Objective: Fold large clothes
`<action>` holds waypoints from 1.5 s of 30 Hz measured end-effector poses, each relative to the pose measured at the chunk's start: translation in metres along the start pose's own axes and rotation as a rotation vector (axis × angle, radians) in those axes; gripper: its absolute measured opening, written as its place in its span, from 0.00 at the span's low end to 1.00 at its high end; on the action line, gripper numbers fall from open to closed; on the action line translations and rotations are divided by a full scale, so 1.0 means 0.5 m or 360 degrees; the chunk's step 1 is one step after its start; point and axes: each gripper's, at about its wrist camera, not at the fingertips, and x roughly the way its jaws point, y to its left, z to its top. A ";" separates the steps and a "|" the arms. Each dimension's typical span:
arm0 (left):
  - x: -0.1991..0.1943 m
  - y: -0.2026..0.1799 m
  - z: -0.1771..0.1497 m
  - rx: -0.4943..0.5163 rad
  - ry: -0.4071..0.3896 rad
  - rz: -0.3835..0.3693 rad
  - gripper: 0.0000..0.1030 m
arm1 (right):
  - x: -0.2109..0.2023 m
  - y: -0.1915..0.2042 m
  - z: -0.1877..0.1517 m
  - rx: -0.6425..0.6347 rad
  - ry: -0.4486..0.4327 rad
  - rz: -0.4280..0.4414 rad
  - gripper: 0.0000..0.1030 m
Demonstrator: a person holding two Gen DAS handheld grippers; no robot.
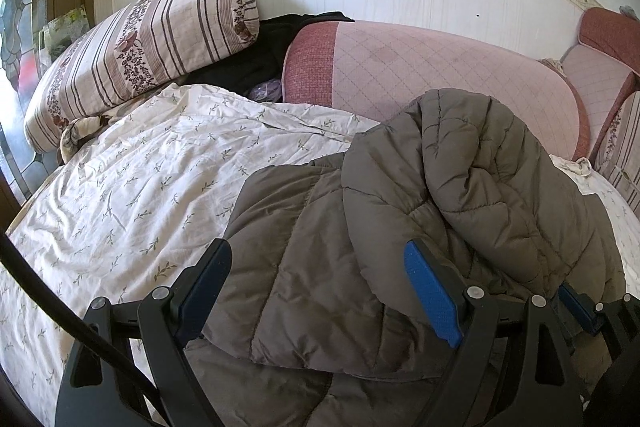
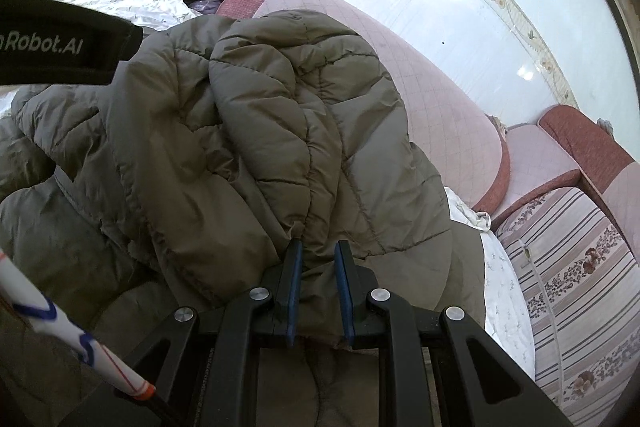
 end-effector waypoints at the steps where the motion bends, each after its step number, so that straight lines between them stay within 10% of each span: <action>1: 0.000 0.001 0.000 0.0001 -0.0003 0.0000 0.85 | 0.000 0.000 0.000 -0.0001 -0.0001 -0.0001 0.18; 26: -0.001 -0.008 0.005 0.0011 -0.0017 -0.0003 0.85 | -0.016 -0.016 0.002 0.0055 -0.0030 0.0029 0.18; 35: 0.000 -0.015 0.002 0.0022 -0.0016 -0.0006 0.85 | -0.055 -0.115 0.025 0.0458 -0.0185 0.0225 0.31; 45: 0.005 -0.022 0.000 0.0037 0.0017 -0.0021 0.85 | 0.034 -0.064 0.013 0.0449 0.0095 0.0486 0.31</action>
